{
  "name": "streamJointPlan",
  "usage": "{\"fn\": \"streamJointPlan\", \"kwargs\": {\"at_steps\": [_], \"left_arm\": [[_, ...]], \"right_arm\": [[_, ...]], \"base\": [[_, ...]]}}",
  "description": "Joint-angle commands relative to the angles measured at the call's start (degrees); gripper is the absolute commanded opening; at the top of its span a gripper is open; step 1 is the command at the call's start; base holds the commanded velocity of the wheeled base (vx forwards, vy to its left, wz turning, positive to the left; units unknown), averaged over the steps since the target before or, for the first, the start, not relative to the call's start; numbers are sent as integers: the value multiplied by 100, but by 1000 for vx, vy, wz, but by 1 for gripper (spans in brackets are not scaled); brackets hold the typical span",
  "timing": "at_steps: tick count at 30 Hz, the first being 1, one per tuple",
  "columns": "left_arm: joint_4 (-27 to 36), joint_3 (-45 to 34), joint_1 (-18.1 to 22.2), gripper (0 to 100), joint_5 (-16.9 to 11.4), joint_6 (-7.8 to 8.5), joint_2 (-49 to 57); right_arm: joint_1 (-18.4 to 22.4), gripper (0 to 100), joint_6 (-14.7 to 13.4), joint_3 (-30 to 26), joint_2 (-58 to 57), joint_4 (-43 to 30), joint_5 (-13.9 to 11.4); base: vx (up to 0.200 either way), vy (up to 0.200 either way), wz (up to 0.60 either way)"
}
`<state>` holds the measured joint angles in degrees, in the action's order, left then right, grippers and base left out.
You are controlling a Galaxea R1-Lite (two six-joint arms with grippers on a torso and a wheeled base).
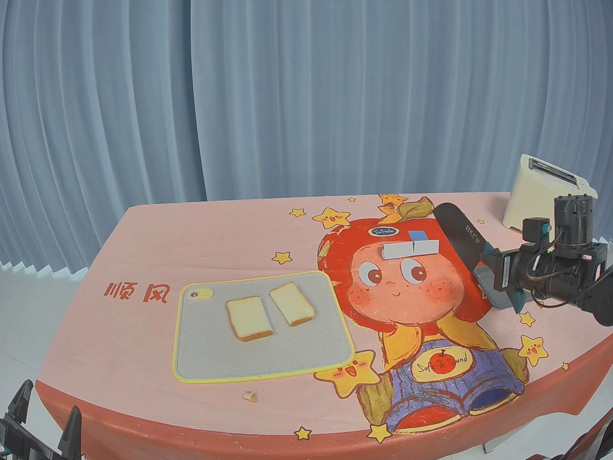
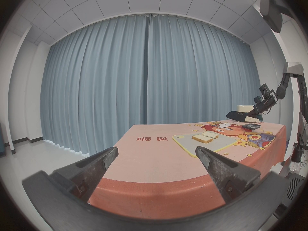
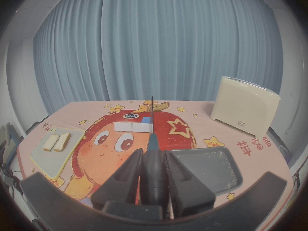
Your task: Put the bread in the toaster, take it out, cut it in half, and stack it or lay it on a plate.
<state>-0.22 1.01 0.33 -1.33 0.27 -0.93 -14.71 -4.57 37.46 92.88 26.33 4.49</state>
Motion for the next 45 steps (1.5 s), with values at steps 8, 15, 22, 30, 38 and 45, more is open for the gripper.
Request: {"fn": "streamJointPlan", "kwargs": {"at_steps": [8, 15, 22, 30, 38, 45], "left_arm": [[-4, -101, 2, 100, 1, 8, 93], [-4, -101, 2, 100, 1, 8, 93], [-4, -101, 2, 100, 1, 8, 93], [-4, -101, 2, 100, 1, 8, 93], [-4, -101, 2, 100, 1, 8, 93], [-4, -101, 2, 100, 1, 0, 93]], "right_arm": [[-638, 0, -44, 77, 503, 355, 474], [-787, 0, -44, 24, 600, 610, 659], [-875, 0, -44, 16, 714, 610, 676], [-910, 0, -44, 7, 714, 610, 685], [-902, 0, -44, 7, 802, 610, 685], [-902, 0, -44, 16, 863, 610, 685]], "base": [[0, 0, 0], [0, 0, 0], [0, 0, 0], [0, 0, 0], [0, 0, 0], [0, 0, 0]]}}
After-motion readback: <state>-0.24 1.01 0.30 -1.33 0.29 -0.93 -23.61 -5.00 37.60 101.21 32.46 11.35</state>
